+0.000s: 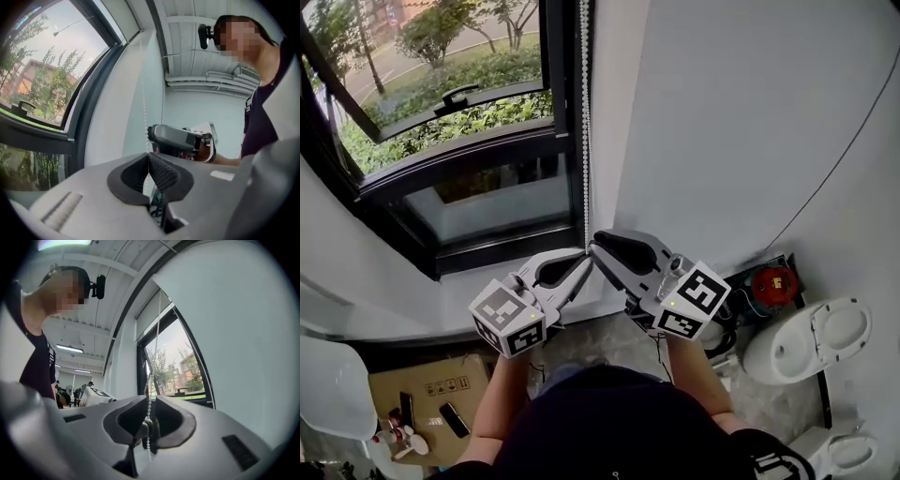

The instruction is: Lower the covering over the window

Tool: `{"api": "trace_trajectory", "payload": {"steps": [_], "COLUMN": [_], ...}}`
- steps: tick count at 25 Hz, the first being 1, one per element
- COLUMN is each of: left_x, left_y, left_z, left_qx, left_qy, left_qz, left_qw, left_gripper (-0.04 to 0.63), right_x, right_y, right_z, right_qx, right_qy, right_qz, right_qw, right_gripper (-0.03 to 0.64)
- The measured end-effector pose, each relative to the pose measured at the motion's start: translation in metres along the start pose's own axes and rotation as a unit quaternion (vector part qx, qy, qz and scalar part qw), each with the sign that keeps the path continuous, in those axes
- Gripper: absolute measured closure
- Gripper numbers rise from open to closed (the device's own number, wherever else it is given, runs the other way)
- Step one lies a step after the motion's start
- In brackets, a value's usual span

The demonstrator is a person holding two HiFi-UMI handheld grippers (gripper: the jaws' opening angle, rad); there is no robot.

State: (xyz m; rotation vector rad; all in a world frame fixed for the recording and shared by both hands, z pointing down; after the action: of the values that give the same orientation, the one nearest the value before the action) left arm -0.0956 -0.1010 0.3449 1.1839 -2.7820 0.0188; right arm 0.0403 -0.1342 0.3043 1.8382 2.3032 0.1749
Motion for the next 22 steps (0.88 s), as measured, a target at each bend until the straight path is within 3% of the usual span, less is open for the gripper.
{"api": "trace_trajectory", "payload": {"steps": [3, 6, 11, 15, 22], "left_x": [-0.003, -0.003, -0.004, -0.004, -0.009], "left_y": [-0.007, -0.011, -0.01, -0.006, -0.009], "left_z": [-0.023, -0.052, -0.079, -0.092, -0.097], "left_qx": [0.056, 0.059, 0.092, 0.091, 0.09], "left_qy": [0.007, 0.06, 0.09, 0.116, 0.123], "left_qz": [-0.008, -0.016, -0.018, -0.01, -0.02], "left_qw": [0.9984, 0.9963, 0.9915, 0.989, 0.9881], "left_gripper": [0.579, 0.58, 0.58, 0.578, 0.58], "right_x": [-0.002, -0.003, -0.006, -0.005, -0.007], "right_y": [0.001, 0.002, 0.002, 0.0, 0.005], "right_z": [-0.009, -0.023, -0.038, -0.042, -0.044], "right_qx": [0.011, 0.044, 0.062, 0.074, 0.076], "right_qy": [-0.013, -0.017, -0.03, -0.027, -0.016], "right_qz": [0.016, 0.023, 0.027, 0.035, 0.03], "right_qw": [1.0, 0.999, 0.997, 0.996, 0.996], "right_gripper": [0.601, 0.601, 0.601, 0.601, 0.601]}}
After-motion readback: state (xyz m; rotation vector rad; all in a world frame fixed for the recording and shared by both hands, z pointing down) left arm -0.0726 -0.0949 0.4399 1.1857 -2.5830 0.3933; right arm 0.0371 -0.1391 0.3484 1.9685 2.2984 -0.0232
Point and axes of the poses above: the fingertips, and each gripper's own axes: y backward along the fingers, x to its left, z out of its top, the point moved 8 cm from there along y, backward along the fingers, and after that the axes turned 3 degrees about -x, right-handed, at the moved point
